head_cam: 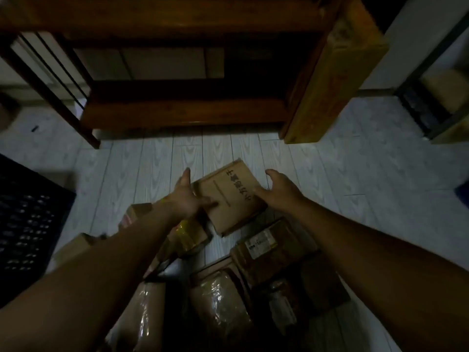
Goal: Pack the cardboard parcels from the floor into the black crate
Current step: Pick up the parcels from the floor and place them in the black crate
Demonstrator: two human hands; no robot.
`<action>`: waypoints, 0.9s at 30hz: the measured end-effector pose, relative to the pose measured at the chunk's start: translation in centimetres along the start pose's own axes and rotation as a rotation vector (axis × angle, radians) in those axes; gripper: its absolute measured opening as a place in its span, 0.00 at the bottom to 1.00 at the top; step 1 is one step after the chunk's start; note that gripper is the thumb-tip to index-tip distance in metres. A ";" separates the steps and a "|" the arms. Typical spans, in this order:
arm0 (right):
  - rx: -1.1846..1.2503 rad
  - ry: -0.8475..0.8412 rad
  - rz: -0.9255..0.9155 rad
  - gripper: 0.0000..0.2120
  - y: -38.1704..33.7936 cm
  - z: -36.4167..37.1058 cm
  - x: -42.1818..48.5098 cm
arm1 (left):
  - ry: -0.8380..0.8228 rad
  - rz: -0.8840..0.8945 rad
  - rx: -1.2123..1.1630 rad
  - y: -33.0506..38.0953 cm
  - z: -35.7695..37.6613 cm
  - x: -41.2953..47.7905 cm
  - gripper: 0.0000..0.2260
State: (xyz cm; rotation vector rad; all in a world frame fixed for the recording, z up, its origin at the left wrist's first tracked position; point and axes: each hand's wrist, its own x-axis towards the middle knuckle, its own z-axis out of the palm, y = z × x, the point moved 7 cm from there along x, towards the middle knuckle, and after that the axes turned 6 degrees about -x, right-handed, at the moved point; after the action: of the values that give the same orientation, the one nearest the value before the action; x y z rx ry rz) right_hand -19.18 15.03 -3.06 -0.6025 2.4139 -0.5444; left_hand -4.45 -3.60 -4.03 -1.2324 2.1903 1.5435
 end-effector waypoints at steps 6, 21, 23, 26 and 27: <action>0.035 -0.035 -0.005 0.33 2.5 5.9 3.8 | 0.121 -0.045 -0.190 -4.9 3.7 4.3 0.46; 0.217 0.060 0.054 0.24 -10.8 -9.2 -9.2 | 0.016 -0.032 -0.535 9.6 -6.4 -11.3 0.32; 0.250 0.061 0.039 0.23 -14.6 -13.4 -12.7 | 0.007 -0.011 -0.523 13.5 -9.9 -15.5 0.30; 0.288 0.091 0.022 0.23 -20.5 -19.8 -18.6 | -0.005 0.012 -0.511 19.3 -15.4 -22.4 0.29; 0.304 0.104 0.016 0.23 -22.5 -21.9 -20.6 | -0.003 0.020 -0.518 21.0 -17.3 -24.7 0.29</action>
State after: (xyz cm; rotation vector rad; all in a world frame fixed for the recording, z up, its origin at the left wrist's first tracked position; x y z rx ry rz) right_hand -11.35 12.87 33.56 -0.4327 2.3627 -0.9349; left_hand 1.25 -3.27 32.31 -1.3302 1.8587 2.2067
